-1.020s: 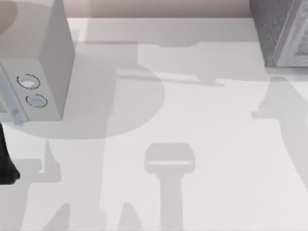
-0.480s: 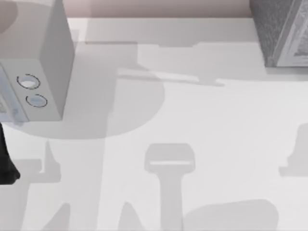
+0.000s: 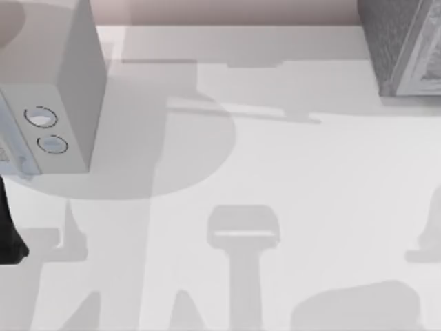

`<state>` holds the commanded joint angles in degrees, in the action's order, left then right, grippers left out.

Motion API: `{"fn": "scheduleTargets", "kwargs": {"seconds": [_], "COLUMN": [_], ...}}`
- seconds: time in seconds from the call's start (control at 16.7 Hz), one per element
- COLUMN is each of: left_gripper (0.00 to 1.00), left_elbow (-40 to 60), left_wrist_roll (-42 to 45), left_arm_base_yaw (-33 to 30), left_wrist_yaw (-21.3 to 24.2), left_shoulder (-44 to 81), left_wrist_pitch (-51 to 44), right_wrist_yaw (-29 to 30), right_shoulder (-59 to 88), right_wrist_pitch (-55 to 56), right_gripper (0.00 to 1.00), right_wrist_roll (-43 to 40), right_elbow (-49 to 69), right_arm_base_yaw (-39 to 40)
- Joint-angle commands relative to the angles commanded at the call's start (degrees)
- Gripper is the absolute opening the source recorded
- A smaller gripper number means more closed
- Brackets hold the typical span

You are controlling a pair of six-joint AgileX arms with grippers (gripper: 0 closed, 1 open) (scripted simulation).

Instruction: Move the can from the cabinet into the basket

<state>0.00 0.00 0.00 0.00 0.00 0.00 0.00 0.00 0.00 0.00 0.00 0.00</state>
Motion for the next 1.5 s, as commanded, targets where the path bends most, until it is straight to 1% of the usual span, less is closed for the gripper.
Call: {"fn": "scheduleTargets", "kwargs": {"seconds": [0.3, 0.54, 0.84, 1.5], "left_gripper": [1.00, 1.00, 1.00, 1.00], "left_elbow": [0.00, 0.00, 0.00, 0.00], "left_wrist_roll": [0.00, 0.00, 0.00, 0.00], "left_arm_base_yaw": [0.00, 0.00, 0.00, 0.00], "left_wrist_yaw": [0.00, 0.00, 0.00, 0.00], "left_shoulder": [0.00, 0.00, 0.00, 0.00], "left_wrist_pitch": [0.00, 0.00, 0.00, 0.00], "right_wrist_yaw": [1.38, 6.31, 15.88, 40.45], "right_shoulder": [3.57, 15.52, 38.69, 98.12], "right_wrist_pitch": [1.65, 8.38, 21.45, 55.01], "right_gripper": [0.00, 0.00, 0.00, 0.00], "right_wrist_roll": [0.13, 0.24, 0.46, 1.01], "right_elbow": [1.04, 6.22, 16.28, 42.13], "right_arm_base_yaw": [1.44, 6.25, 15.57, 39.48]}}
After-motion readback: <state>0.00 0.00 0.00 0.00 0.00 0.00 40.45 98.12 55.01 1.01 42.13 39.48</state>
